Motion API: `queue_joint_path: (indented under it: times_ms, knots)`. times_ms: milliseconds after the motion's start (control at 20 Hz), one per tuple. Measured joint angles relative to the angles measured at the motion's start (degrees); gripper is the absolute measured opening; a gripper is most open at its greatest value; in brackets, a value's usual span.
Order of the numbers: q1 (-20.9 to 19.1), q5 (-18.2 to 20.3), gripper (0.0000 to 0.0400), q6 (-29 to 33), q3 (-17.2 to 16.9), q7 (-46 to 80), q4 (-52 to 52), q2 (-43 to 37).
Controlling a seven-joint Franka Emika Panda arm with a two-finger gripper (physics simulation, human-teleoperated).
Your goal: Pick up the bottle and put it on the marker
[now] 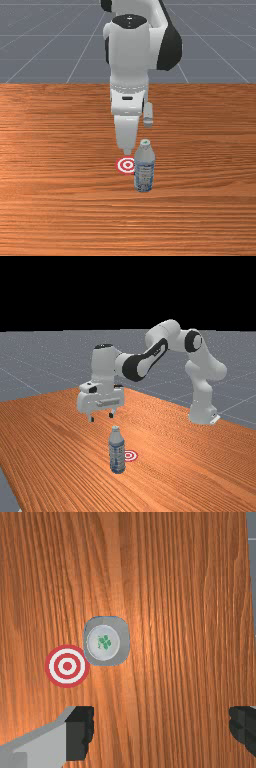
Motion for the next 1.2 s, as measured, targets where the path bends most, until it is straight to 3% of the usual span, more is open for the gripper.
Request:
queue_joint_path:
  times_ms: [200,300,400,650,750,800,900,950,1050,1100,1200]
  knots:
    - [-1.8,1.5,0.04,-0.7,-2.6,6.8,1.2,0.7]
    - [-5.0,0.2,0.04,-0.4,0.9,-11.7,0.9,0.5]
    - [-5.0,-0.9,0.04,-0.6,2.9,-19.6,0.8,0.4]
    - [-0.1,-0.8,0.04,-0.6,1.8,-6.9,1.5,0.8]
    - [1.0,-2.2,0.04,-5.1,0.5,-4.5,12.0,6.6]
    - [0.4,-1.0,0.04,-4.4,1.3,-5.2,14.8,8.5]
    - [1.1,-2.3,0.04,-11.5,0.2,-4.7,26.9,15.0]
    - [0.5,-1.0,0.04,-15.4,1.2,-5.3,31.9,17.6]
    - [0.4,-1.0,0.04,-8.6,1.3,-5.2,19.0,10.9]
    - [0.4,-0.9,0.04,-13.1,1.3,-5.2,15.5,8.2]
    - [0.4,-0.9,0.04,-5.8,1.3,-5.1,0.8,-0.2]
